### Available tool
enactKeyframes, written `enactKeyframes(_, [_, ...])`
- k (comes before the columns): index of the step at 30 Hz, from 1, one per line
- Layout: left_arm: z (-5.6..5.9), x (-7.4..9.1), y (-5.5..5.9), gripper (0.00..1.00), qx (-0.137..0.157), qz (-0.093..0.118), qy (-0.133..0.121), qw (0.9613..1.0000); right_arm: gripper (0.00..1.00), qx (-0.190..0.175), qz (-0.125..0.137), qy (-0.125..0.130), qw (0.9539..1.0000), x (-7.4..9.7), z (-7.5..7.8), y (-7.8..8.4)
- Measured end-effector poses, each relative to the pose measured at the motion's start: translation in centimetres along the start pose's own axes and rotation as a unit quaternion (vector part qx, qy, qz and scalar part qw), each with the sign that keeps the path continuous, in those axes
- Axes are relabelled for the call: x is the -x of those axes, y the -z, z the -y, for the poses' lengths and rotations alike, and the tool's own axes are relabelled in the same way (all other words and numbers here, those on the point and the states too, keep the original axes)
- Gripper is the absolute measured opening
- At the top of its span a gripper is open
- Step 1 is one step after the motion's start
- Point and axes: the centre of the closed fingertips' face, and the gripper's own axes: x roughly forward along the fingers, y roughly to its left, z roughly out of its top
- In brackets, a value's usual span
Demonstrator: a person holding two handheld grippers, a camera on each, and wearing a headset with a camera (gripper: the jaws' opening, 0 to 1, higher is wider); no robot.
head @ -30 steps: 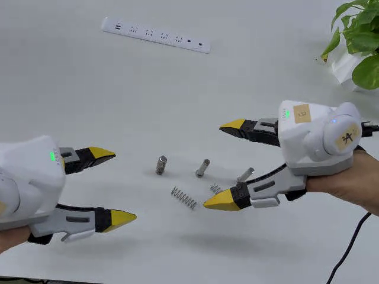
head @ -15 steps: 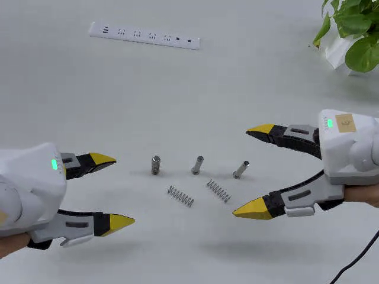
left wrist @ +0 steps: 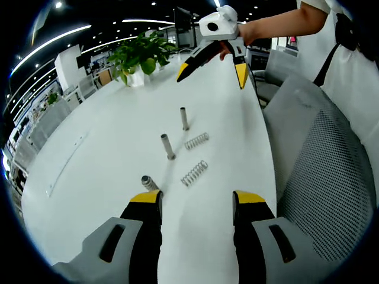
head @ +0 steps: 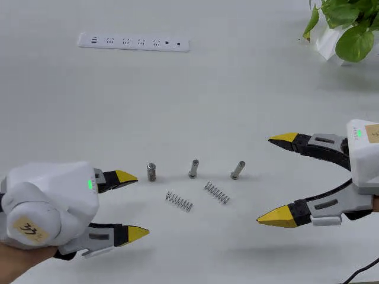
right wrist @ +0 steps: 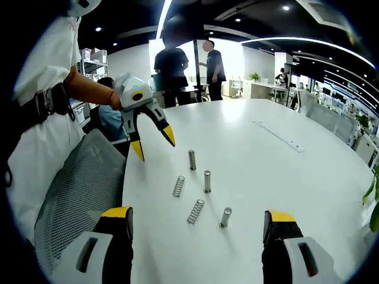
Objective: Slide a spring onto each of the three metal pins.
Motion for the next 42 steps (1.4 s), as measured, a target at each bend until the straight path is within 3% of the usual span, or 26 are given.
enactKeyframes(8, [0.1,-3.0,0.3,0.36,-0.039,-0.038,0.024,0.9982,0.9,-0.016,0.005,0.012,0.9998,0.7,0.1,0.8])
enactKeyframes(19, [-0.4,-5.9,0.5,0.31,-0.039,-0.06,0.023,0.9972,0.9,-0.043,0.008,0.028,0.9987,1.2,0.3,2.2])
enactKeyframes(34, [0.1,-7.2,2.2,0.27,-0.034,-0.099,0.031,0.9941,0.88,-0.055,0.013,0.039,0.9976,1.6,0.8,2.8])
enactKeyframes(42, [0.5,-7.0,2.4,0.19,-0.03,-0.099,0.031,0.9941,0.88,-0.057,0.015,0.042,0.9974,1.6,0.7,2.8])
